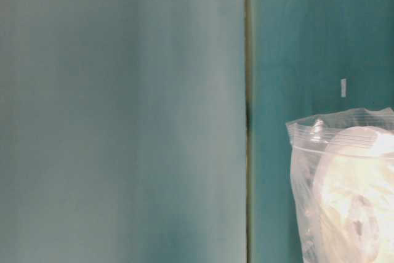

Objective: Take out the reel from the clear zip bag.
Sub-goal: 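Move the left gripper to the zip edge of the clear bag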

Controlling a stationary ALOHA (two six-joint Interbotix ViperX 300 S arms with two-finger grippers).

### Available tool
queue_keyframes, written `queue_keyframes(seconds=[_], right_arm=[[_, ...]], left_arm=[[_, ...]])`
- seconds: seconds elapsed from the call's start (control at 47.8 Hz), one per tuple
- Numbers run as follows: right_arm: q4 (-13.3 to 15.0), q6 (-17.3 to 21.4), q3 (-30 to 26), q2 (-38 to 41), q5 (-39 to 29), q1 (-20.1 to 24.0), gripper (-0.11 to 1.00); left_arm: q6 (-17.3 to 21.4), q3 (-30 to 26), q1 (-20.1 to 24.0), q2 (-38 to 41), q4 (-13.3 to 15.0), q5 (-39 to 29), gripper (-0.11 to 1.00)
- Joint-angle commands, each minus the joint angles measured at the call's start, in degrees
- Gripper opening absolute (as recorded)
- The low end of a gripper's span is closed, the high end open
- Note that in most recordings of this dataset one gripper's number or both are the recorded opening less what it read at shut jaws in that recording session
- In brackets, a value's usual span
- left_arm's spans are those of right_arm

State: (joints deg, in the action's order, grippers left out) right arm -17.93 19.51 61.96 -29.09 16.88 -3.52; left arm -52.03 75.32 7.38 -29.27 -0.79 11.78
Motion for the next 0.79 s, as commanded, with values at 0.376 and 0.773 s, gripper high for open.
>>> queue_keyframes(seconds=[0.376, 0.773], right_arm=[[-0.1, 0.7, -2.3, 1.8, 0.3, 0.8, 0.01], [-0.1, 0.6, -2.2, 1.8, 0.3, 0.7, 0.01]], left_arm=[[-1.3, 3.3, 0.7, 9.2, -0.2, 6.4, 0.98], [-1.4, 1.4, 0.8, 18.9, -0.2, 18.0, 0.92]])
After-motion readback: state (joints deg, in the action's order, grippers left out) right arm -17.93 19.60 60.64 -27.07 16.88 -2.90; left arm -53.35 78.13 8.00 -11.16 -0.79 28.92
